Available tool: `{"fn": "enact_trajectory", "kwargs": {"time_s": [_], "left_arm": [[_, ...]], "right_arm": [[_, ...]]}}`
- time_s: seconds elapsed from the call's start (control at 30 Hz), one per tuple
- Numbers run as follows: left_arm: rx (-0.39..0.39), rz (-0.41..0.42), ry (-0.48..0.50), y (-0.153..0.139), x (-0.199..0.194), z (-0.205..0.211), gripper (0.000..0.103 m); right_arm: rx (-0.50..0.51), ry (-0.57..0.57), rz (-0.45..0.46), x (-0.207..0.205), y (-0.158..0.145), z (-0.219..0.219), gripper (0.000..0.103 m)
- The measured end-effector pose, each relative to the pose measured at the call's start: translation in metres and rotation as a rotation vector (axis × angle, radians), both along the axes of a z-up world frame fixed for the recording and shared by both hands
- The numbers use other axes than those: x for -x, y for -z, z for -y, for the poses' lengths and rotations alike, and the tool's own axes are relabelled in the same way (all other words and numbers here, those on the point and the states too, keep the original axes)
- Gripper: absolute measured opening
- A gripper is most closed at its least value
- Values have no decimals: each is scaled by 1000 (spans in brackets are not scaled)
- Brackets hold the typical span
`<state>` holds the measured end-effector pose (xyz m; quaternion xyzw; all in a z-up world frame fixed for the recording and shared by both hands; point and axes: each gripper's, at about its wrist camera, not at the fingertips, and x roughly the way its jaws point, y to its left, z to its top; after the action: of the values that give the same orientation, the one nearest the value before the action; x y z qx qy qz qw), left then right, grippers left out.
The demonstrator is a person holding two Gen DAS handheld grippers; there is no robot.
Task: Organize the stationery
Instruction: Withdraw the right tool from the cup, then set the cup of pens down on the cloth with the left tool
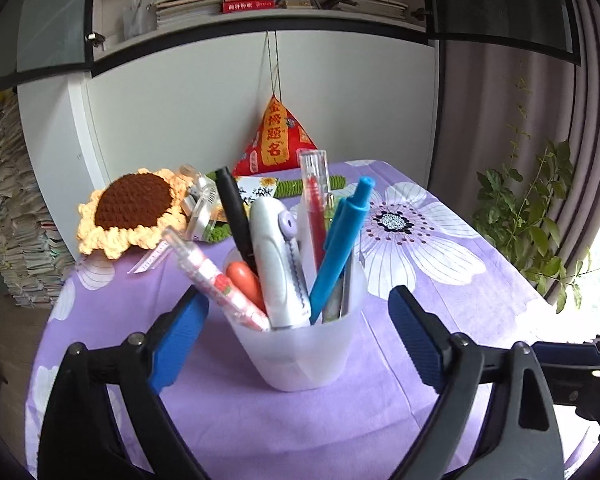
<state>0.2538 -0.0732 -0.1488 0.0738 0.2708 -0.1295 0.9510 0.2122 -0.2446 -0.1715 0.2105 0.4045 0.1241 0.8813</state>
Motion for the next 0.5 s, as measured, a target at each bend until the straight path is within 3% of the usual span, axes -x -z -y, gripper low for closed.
{"fn": "enact_trajectory", "kwargs": {"time_s": [0.23,0.33,0.5], "left_arm": [[-52,0,-29,-19,29,-12,91],[-62,14,-70,-31,46,-23,103],[-28,23,-109,-53,78,-42,102]], "right_arm": [[138,28,50,14,-16,-16,39],[158,31,82,24,-27,-22,39],[208,53,150,49,-47,-33,39]]}}
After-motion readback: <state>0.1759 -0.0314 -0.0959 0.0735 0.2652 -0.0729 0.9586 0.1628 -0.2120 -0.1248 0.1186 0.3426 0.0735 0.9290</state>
